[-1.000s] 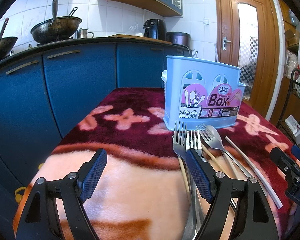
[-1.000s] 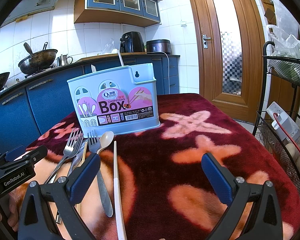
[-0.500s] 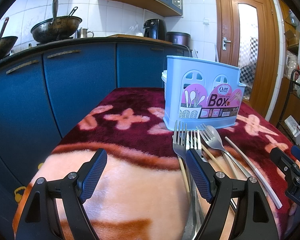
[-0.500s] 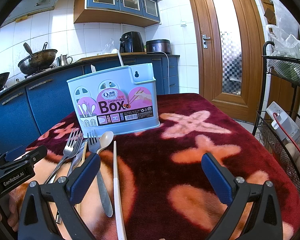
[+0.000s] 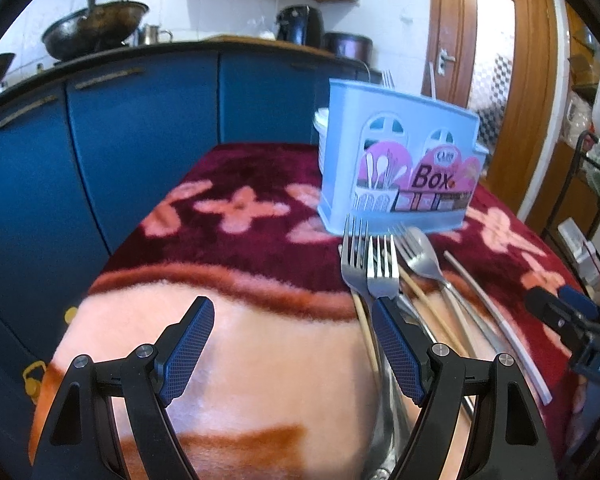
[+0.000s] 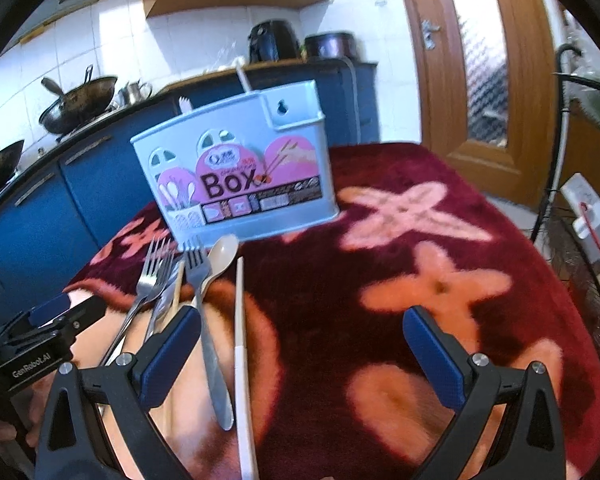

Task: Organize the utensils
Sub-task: 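Close the right tool on the white chopstick while the left tool grasps a utensil from the pile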

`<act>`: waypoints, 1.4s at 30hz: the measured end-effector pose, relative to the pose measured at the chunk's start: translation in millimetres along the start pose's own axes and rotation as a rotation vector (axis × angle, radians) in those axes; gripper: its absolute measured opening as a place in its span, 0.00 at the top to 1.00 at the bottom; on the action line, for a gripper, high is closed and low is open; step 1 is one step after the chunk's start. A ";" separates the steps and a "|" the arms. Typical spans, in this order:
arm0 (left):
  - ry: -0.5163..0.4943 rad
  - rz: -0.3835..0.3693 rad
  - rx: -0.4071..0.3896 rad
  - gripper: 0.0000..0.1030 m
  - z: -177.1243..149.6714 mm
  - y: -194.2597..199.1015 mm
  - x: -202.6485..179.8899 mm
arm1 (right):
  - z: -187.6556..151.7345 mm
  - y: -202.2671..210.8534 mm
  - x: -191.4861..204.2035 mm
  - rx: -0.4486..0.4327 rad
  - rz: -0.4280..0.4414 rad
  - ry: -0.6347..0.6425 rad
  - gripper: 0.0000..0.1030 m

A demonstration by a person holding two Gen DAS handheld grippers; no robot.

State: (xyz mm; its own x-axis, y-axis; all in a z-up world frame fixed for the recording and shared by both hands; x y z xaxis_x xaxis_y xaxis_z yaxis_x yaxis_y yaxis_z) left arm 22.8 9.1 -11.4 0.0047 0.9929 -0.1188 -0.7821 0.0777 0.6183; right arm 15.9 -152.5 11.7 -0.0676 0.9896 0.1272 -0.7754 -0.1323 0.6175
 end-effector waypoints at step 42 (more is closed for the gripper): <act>-0.041 -0.247 0.236 0.92 48.0 -73.2 -27.5 | 29.4 -64.3 17.3 0.341 0.138 0.196 0.90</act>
State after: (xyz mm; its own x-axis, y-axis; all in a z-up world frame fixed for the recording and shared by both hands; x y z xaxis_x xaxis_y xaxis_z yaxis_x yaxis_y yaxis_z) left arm 109.8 -19.6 -16.1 0.2046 0.9438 -0.2594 -0.5883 0.3304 0.7381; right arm 83.0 -128.5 -3.0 -0.3001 0.9490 0.0967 -0.5002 -0.2429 0.8311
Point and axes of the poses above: each gripper's, at about its wrist camera, not at the fingertips, and y roughly against the way its jaws point, x to its left, z to its top, the point moved 3 cm from there along -y, roughly the way its jaws point, and after that the axes turned 4 degrees about y, right-handed, at the moved point
